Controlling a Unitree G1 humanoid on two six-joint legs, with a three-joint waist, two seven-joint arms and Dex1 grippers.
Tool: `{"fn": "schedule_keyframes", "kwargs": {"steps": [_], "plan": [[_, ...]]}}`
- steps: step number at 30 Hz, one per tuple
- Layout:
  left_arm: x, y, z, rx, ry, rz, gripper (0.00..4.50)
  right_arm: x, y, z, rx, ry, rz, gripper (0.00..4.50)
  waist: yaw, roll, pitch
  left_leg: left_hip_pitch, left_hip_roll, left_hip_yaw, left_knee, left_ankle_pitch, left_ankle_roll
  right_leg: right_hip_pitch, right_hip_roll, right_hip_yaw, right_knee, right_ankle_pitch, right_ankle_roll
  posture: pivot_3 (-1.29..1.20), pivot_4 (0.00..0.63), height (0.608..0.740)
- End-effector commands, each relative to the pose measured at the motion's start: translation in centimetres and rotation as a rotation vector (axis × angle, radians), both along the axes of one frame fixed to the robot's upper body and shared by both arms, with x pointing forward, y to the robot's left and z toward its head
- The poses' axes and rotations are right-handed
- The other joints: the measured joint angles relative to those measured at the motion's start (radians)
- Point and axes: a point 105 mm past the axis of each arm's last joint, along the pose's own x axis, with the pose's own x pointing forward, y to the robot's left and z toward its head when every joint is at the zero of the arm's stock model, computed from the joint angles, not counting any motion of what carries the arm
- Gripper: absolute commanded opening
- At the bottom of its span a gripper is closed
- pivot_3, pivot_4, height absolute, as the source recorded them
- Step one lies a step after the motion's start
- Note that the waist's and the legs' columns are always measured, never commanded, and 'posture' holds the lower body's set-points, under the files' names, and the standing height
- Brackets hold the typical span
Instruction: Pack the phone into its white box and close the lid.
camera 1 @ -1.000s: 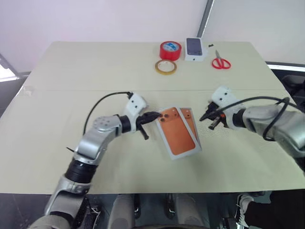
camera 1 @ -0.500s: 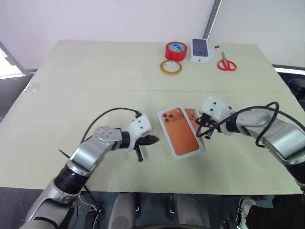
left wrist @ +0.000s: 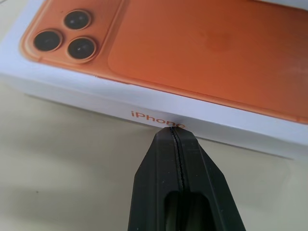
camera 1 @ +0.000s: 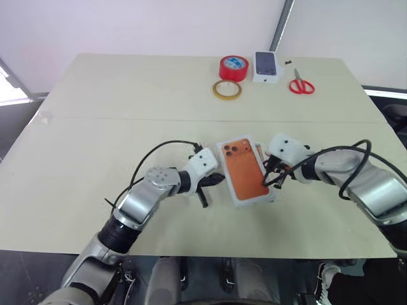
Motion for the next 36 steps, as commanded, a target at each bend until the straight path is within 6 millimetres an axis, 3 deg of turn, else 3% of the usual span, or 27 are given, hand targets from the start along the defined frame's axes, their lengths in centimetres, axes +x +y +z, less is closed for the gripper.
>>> {"fn": "schedule_keyframes", "kwargs": {"steps": [1, 13, 36], "plan": [[0.4, -0.8, 1.6, -0.053, -0.050, 0.000, 0.00, -0.2, 0.4, 1.1, 0.009, -0.042, 0.027, 0.06, 0.000, 0.000, 0.000, 0.000, 0.000, 0.000, 0.000, 0.000, 0.000, 0.000, 0.000, 0.000, 0.000, 0.000, 0.000, 0.00, 0.150, 0.740], [0.8, -2.2, 2.3, -0.089, -0.060, -0.015, 0.00, -0.4, -0.6, 0.8, -0.014, -0.021, -0.005, 0.06, 0.000, 0.000, 0.000, 0.000, -0.001, 0.000, 0.001, 0.000, 0.000, 0.000, 0.000, 0.000, 0.000, 0.000, 0.000, 0.00, 0.150, 0.740], [1.4, -2.0, 1.5, -0.067, -0.055, 0.006, 0.00, -0.3, -1.2, 0.0, -0.028, -0.007, -0.033, 0.06, 0.000, 0.000, 0.000, 0.000, -0.001, 0.000, 0.001, 0.000, 0.000, 0.000, 0.001, 0.000, 0.001, 0.000, 0.000, 0.00, 0.150, 0.740]]}}
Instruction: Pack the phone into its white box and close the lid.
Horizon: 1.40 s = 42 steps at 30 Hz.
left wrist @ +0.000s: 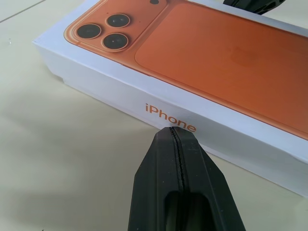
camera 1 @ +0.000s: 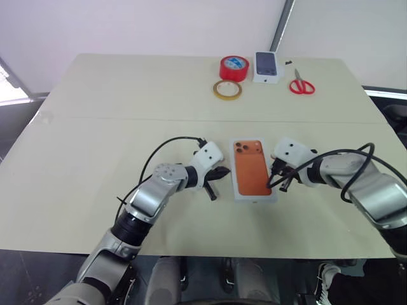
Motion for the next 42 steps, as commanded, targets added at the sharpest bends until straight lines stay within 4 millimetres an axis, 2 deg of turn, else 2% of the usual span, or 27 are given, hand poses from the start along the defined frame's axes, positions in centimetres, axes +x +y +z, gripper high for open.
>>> {"fn": "schedule_keyframes", "kwargs": {"steps": [1, 16, 29, 33, 37, 42], "plan": [[0.0, -0.8, 1.4, -0.032, -0.056, -0.024, 0.00, 0.0, 0.0, 0.9, 0.002, -0.034, 0.013, 0.06, 0.000, 0.000, 0.000, 0.000, 0.000, 0.000, 0.000, 0.000, 0.000, 0.000, 0.000, 0.000, 0.000, 0.000, 0.000, 0.00, 0.150, 0.740], [-0.1, -1.5, 1.8, -0.054, -0.062, -0.033, 0.00, 0.0, -0.9, 0.7, -0.019, -0.032, -0.013, 0.06, 0.001, 0.000, 0.000, 0.000, 0.000, 0.000, 0.001, 0.000, 0.000, 0.000, 0.000, 0.000, 0.000, 0.000, 0.001, 0.00, 0.150, 0.740], [0.3, -0.9, 1.5, -0.049, -0.062, -0.008, 0.00, 0.5, -2.2, 1.6, -0.046, -0.054, -0.034, 0.06, 0.001, 0.000, 0.000, 0.000, 0.000, 0.000, 0.001, 0.000, 0.000, 0.000, 0.000, 0.000, 0.000, 0.001, 0.001, 0.00, 0.150, 0.740], [0.8, 0.5, 1.9, -0.059, -0.066, 0.038, 0.00, 0.4, -3.3, 2.3, -0.070, -0.070, -0.033, 0.06, 0.000, 0.000, 0.000, 0.000, 0.000, 0.000, 0.001, 0.000, 0.000, 0.000, 0.000, 0.000, 0.001, 0.001, 0.002, 0.00, 0.150, 0.740], [2.0, 1.4, 4.6, -0.146, -0.085, 0.085, 0.00, -1.0, -2.8, 3.6, -0.009, -0.060, 0.063, 0.06, 0.000, 0.000, 0.000, 0.000, 0.000, 0.000, 0.001, 0.000, 0.000, 0.000, 0.000, 0.000, 0.001, 0.001, 0.003, 0.00, 0.150, 0.740], [2.1, -0.2, 4.8, -0.121, -0.105, 0.036, 0.00, -3.0, -1.2, 2.9, 0.050, 0.001, 0.172, 0.06, 0.003, 0.000, 0.000, 0.001, -0.001, 0.000, 0.001, 0.000, 0.000, 0.002, 0.000, 0.000, 0.001, 0.002, 0.003, 0.00, 0.150, 0.740]]}}
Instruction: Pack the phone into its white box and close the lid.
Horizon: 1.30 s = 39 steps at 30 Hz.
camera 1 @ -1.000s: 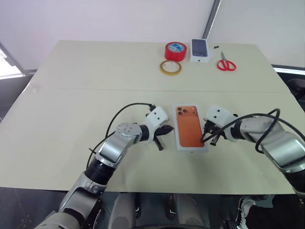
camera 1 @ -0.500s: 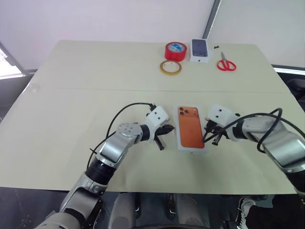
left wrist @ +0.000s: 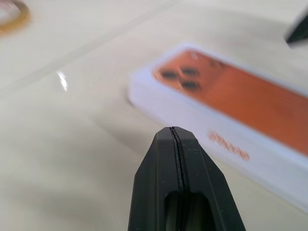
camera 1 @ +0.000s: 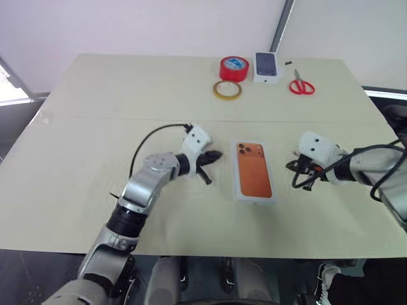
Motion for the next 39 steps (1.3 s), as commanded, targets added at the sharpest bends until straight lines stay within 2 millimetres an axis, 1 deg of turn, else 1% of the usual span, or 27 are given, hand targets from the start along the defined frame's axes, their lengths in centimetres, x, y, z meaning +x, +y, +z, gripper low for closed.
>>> {"fn": "schedule_keyframes", "kwargs": {"steps": [1, 4, 8, 10, 14, 17, 18, 20, 22, 25, 28, 30, 33, 35, 36, 39], "plan": [[-0.3, -2.1, 0.4, 0.008, -0.033, -0.068, 0.00, -1.5, 1.7, 0.4, 0.024, -0.004, 0.104, 0.06, 0.001, 0.000, 0.000, 0.000, 0.000, 0.000, 0.000, 0.000, 0.000, 0.000, 0.000, 0.000, 0.000, 0.000, 0.000, 0.00, 0.150, 0.740], [-0.2, -3.4, -1.0, 0.081, -0.029, -0.094, 0.00, -2.1, 2.2, -1.0, 0.018, 0.019, 0.100, 0.06, -0.001, 0.000, 0.000, 0.000, 0.000, 0.000, 0.000, 0.000, 0.000, 0.001, 0.000, 0.000, 0.000, 0.000, 0.000, 0.00, 0.150, 0.740], [-0.1, -4.3, -2.6, 0.152, -0.001, -0.111, 0.00, -2.4, 2.3, -2.3, 0.005, 0.046, 0.071, 0.06, -0.002, 0.000, 0.000, 0.001, 0.000, 0.000, 0.000, 0.000, 0.000, 0.000, 0.000, 0.000, 0.000, 0.000, 0.000, 0.00, 0.150, 0.740], [-0.2, -4.5, -3.4, 0.188, 0.006, -0.124, 0.00, -2.6, 2.3, -2.8, -0.005, 0.057, 0.062, 0.06, -0.001, -0.001, 0.000, 0.001, 0.000, -0.001, 0.000, 0.000, 0.000, 0.000, 0.000, 0.000, 0.001, -0.002, -0.003, 0.00, 0.150, 0.740], [-0.4, -4.5, -4.6, 0.225, 0.022, -0.129, 0.00, -2.8, 2.3, -3.1, -0.011, 0.062, 0.057, 0.06, 0.000, -0.001, -0.001, 0.002, 0.000, -0.001, 0.000, 0.000, 0.000, 0.002, 0.000, 0.000, 0.000, -0.002, -0.003, 0.00, 0.150, 0.740], [-0.5, -4.5, -4.5, 0.212, 0.022, -0.127, 0.00, -2.7, 2.2, -3.0, -0.012, 0.056, 0.050, 0.06, -0.001, -0.001, -0.001, 0.003, 0.000, -0.001, 0.000, 0.000, 0.000, 0.002, 0.000, 0.000, 0.000, -0.002, -0.003, 0.00, 0.150, 0.740], [-0.3, -4.2, -4.1, 0.192, 0.011, -0.110, 0.00, -2.4, 2.1, -2.6, -0.011, 0.033, 0.043, 0.06, -0.001, -0.001, -0.001, 0.003, 0.000, -0.001, 0.000, 0.000, 0.000, 0.003, 0.000, 0.000, 0.000, -0.002, -0.003, 0.00, 0.150, 0.740], [0.5, -3.4, -2.6, 0.129, -0.024, -0.056, 0.00, -1.4, 1.6, -1.6, -0.005, -0.032, 0.020, 0.06, -0.001, -0.001, -0.001, 0.003, 0.000, -0.001, 0.000, 0.000, 0.000, 0.003, 0.000, 0.000, 0.000, -0.002, -0.003, 0.00, 0.150, 0.740], [1.5, -2.1, -0.7, 0.052, -0.057, 0.016, 0.00, -0.1, 1.0, -0.3, 0.019, -0.118, -0.019, 0.06, -0.004, -0.001, -0.001, 0.003, 0.000, -0.001, 0.000, 0.000, 0.000, 0.003, 0.000, 0.000, 0.001, -0.002, -0.003, 0.00, 0.150, 0.740], [2.3, 1.0, 1.7, -0.014, -0.107, 0.119, 0.00, 2.0, -0.4, 1.2, 0.025, -0.252, -0.089, 0.06, -0.006, -0.001, -0.001, 0.004, 0.001, 0.000, 0.000, 0.000, 0.000, 0.002, 0.001, 0.000, 0.002, -0.002, -0.003, 0.00, 0.150, 0.740], [2.2, 5.2, 2.9, -0.022, -0.153, 0.211, 0.00, 3.8, -1.1, 1.9, 0.105, -0.300, -0.154, 0.06, -0.007, -0.001, -0.001, 0.005, 0.001, 0.000, 0.000, 0.000, 0.000, 0.001, 0.001, 0.000, 0.004, 0.000, 0.001, 0.00, 0.150, 0.740], [1.8, 7.5, 3.0, -0.002, -0.162, 0.261, 0.00, 4.8, -1.6, 2.4, 0.182, -0.315, -0.189, 0.06, -0.006, -0.001, -0.001, 0.007, 0.000, 0.001, -0.001, 0.000, 0.000, 0.002, 0.001, 0.001, 0.006, 0.000, 0.001, 0.00, 0.150, 0.740], [0.8, 11.4, 2.3, 0.030, -0.151, 0.347, 0.00, 6.2, -2.4, 2.4, 0.274, -0.312, -0.236, 0.06, -0.004, -0.001, -0.001, 0.009, 0.000, 0.002, -0.001, 0.000, 0.000, 0.003, 0.000, 0.001, 0.007, -0.001, 0.001, 0.00, 0.150, 0.740], [0.2, 13.2, 2.0, 0.033, -0.133, 0.397, 0.00, 6.6, -2.9, 2.4, 0.345, -0.295, -0.232, 0.06, -0.001, -0.002, 0.000, 0.009, 0.000, 0.002, -0.001, 0.000, 0.000, 0.003, 0.000, 0.001, 0.007, -0.001, 0.000, 0.00, 0.150, 0.740], [-0.2, 14.5, 1.7, 0.035, -0.125, 0.431, 0.00, 6.7, -2.9, 2.3, 0.371, -0.288, -0.227, 0.06, 0.001, -0.002, 0.000, 0.009, 0.000, 0.002, -0.001, 0.000, 0.000, 0.003, 0.000, 0.001, 0.007, -0.002, 0.000, 0.00, 0.150, 0.740], [-1.1, 16.7, 1.3, 0.046, -0.114, 0.501, 0.00, 7.0, -3.8, 1.7, 0.399, -0.262, -0.225, 0.06, -0.003, -0.002, 0.000, 0.009, 0.001, 0.002, -0.001, 0.000, 0.000, 0.004, -0.001, 0.001, 0.007, -0.002, -0.001, 0.00, 0.150, 0.740]]}}
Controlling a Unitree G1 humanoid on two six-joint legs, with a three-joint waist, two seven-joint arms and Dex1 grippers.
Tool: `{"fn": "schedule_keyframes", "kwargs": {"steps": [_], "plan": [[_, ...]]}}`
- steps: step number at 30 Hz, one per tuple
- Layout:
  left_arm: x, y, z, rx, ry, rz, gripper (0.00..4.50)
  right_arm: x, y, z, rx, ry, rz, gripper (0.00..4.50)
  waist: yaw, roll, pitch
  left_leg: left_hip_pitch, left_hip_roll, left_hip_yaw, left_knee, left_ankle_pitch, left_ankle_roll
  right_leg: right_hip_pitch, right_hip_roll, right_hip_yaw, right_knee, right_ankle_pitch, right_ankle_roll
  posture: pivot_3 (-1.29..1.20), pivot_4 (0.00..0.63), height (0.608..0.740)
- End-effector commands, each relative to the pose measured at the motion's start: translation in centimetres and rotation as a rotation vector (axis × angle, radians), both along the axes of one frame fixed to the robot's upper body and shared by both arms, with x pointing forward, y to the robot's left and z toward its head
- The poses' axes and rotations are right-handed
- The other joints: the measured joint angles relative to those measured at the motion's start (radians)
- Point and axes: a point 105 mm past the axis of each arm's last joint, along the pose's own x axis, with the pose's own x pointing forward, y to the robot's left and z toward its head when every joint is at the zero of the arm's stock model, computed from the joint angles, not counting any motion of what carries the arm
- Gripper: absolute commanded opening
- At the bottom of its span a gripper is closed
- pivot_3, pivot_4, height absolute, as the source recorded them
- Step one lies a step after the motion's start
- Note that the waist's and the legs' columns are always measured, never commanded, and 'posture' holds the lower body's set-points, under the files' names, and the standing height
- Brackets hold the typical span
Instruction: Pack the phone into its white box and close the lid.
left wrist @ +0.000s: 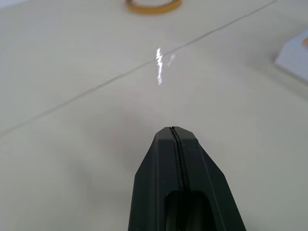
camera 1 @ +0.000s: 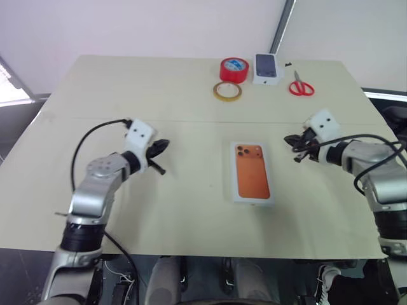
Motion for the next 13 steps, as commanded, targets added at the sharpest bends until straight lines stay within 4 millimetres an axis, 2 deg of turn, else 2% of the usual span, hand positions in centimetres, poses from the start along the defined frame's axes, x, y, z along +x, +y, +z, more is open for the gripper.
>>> {"fn": "schedule_keyframes", "kwargs": {"steps": [1, 7, 13], "plan": [[-0.9, 1.6, 1.8, -0.006, -0.064, 0.054, 0.00, 0.3, -1.2, 1.0, 0.036, -0.033, 0.011, 0.06, 0.000, 0.000, 0.000, 0.000, 0.000, 0.000, 0.000, 0.000, 0.000, 0.000, 0.000, 0.000, 0.000, 0.000, 0.000, 0.00, 0.150, 0.740], [-2.5, 4.8, 0.7, 0.018, -0.033, 0.155, 0.00, 0.3, -1.6, 0.2, 0.051, -0.019, 0.031, 0.06, -0.004, 0.000, 0.000, 0.004, 0.000, 0.001, -0.001, 0.000, 0.000, 0.002, 0.000, 0.000, 0.000, 0.000, 0.000, 0.00, 0.150, 0.740], [-2.8, 5.7, 0.6, 0.002, -0.033, 0.195, 0.00, 0.2, -0.3, 0.6, 0.084, -0.025, 0.102, 0.06, -0.002, 0.000, 0.000, 0.004, 0.002, 0.001, -0.001, 0.000, -0.001, 0.002, 0.000, 0.001, 0.000, -0.001, -0.001, 0.00, 0.150, 0.740]]}}
